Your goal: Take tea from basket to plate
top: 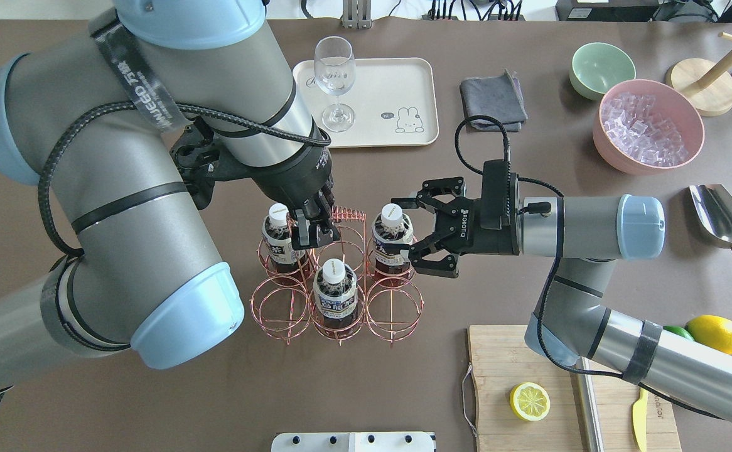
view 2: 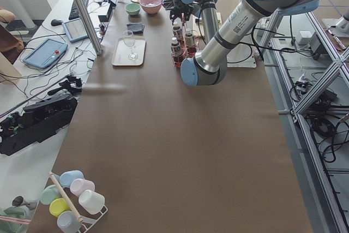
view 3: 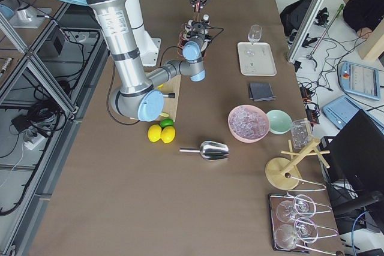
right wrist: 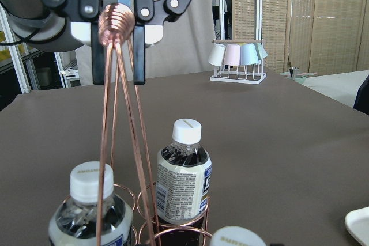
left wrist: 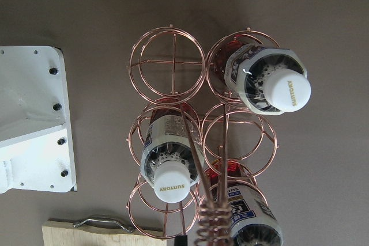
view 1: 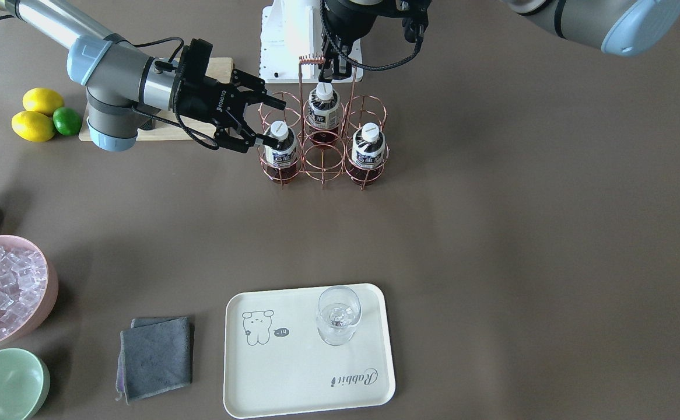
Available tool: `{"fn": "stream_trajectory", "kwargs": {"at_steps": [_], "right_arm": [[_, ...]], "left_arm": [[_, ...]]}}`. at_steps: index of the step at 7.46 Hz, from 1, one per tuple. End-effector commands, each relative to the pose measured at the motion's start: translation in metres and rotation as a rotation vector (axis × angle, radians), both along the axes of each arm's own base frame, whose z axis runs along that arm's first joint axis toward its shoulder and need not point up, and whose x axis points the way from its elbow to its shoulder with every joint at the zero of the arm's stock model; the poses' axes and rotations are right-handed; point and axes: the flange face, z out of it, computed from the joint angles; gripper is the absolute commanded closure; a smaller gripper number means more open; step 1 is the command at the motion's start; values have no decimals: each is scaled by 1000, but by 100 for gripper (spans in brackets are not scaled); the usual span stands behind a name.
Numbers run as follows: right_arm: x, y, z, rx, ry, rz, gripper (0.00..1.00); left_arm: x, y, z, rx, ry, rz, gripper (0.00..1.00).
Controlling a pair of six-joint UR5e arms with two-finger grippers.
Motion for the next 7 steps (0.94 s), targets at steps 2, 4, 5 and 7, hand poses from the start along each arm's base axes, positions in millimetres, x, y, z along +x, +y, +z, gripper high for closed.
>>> {"fn": "stream_trajectory", "kwargs": {"at_steps": [2,4,5,7], "right_arm": [[-5,-3,-14,4,-17,10,28],[-4,-4,-11,3,-14,12,28],[-2,-4,-8,3,-14,15,28],[0,-14,4,7,-3,34,28]], "left_arm": [[4,3,-1,-4,1,7,100],[4,3,-1,-4,1,7,100],[4,3,-1,-4,3,8,100],[5,3,1,-6,1,8,100]]}}
